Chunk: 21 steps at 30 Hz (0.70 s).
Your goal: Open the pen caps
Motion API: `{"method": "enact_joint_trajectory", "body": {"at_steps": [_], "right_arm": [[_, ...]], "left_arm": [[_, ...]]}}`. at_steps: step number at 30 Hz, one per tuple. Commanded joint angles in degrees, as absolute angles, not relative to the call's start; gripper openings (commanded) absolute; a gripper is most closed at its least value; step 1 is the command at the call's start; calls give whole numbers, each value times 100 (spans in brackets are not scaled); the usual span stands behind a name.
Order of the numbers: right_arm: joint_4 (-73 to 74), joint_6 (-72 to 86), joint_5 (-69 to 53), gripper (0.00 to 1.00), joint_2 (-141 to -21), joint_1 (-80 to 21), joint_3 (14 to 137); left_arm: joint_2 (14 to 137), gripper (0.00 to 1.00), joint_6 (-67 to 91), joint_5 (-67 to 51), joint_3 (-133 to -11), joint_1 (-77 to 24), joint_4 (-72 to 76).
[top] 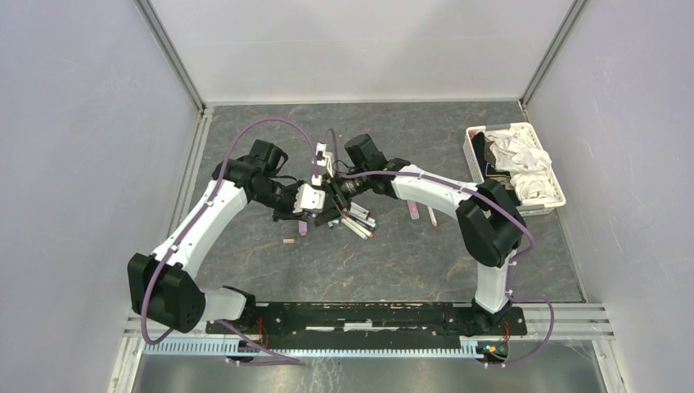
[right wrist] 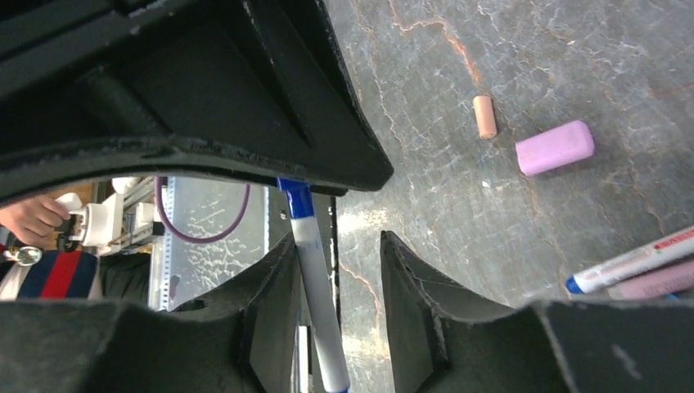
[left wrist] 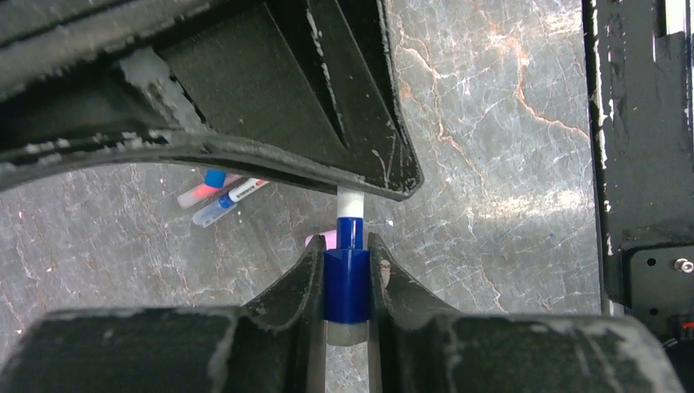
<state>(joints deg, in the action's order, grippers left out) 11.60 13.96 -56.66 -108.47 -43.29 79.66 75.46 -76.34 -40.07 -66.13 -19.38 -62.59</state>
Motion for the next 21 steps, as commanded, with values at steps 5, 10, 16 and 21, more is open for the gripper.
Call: {"method": "enact_joint_trajectory", "body": {"at_steps": [5, 10, 16, 21], "right_arm": [[926, 1574, -5722, 0, -10974, -4355, 8227], [1873, 751, -5214, 0, -10747, -4265, 7882], [1919, 517, -4932, 0, -10361, -4052, 7102], [2025, 395, -4758, 0, -10103, -3889, 6796]], "left_arm": [[7427, 2, -7933, -3753, -6574, -1969, -6302], [7443, 2, -8148, -3390, -6471, -1663, -6217], [7723, 2, -8620, -3478, -6929, -770, -6334], [7736, 2, -8776, -3371, -6763, -515, -6114]]}}
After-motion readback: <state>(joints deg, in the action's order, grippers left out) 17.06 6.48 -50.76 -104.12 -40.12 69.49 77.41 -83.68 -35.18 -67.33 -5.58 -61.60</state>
